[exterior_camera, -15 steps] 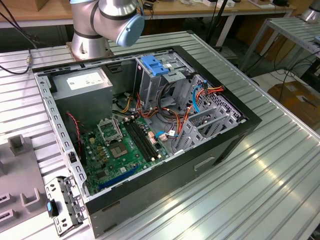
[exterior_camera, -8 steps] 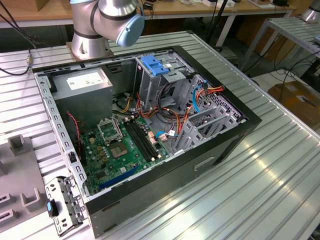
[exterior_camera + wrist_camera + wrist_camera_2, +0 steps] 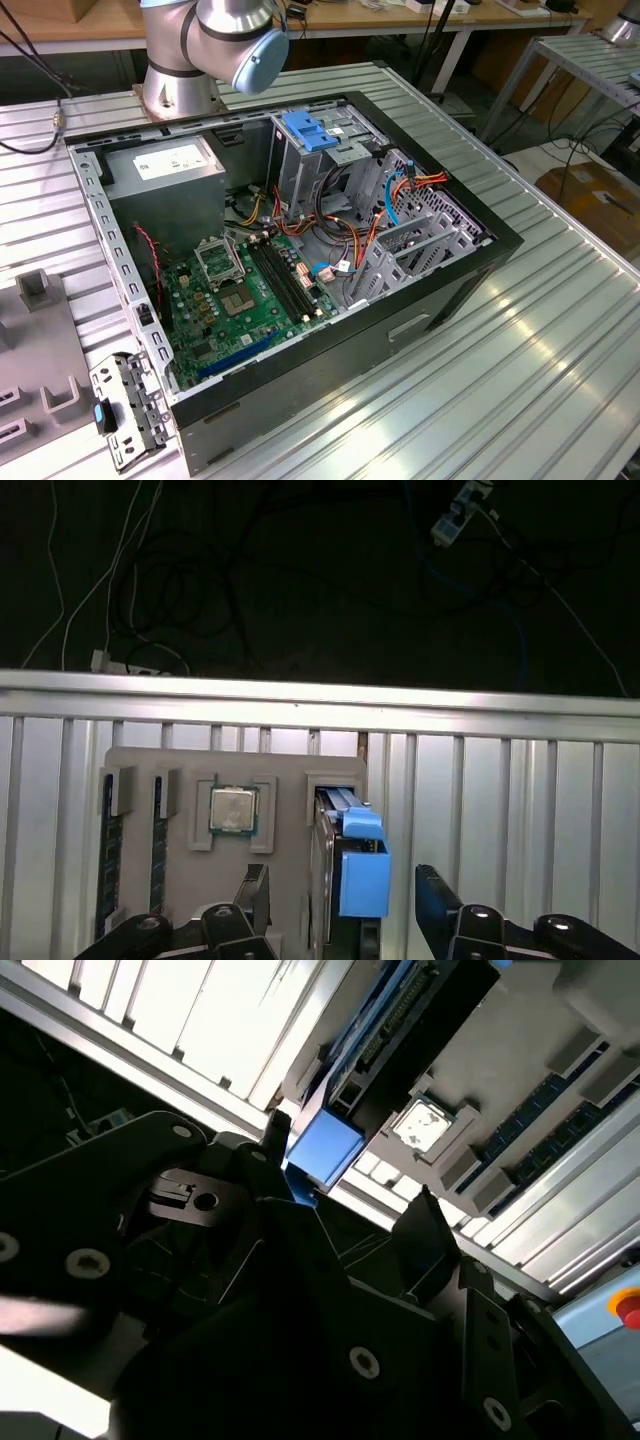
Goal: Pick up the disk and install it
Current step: 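Pick up the disk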
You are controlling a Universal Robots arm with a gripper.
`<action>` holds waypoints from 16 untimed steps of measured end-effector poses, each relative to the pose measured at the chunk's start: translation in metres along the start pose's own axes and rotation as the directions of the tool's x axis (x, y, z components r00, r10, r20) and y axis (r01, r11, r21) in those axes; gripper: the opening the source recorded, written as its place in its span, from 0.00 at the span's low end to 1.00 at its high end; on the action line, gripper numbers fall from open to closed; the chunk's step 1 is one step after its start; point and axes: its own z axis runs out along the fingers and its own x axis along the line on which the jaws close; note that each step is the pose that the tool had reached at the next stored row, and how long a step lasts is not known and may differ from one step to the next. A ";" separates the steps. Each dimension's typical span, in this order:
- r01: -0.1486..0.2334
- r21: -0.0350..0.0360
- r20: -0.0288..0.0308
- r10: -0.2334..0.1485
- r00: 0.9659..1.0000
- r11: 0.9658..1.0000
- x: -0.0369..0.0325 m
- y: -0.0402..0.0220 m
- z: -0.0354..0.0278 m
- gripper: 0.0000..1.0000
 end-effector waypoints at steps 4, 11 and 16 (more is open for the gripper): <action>0.004 0.000 0.000 -0.004 1.000 1.000 0.0000 -0.0002 0.0077 0.69; -0.034 0.000 0.001 0.034 0.999 0.999 -0.0001 -0.0005 0.0179 0.69; -0.034 0.005 0.002 0.034 0.999 0.999 -0.0002 -0.0004 0.0206 0.69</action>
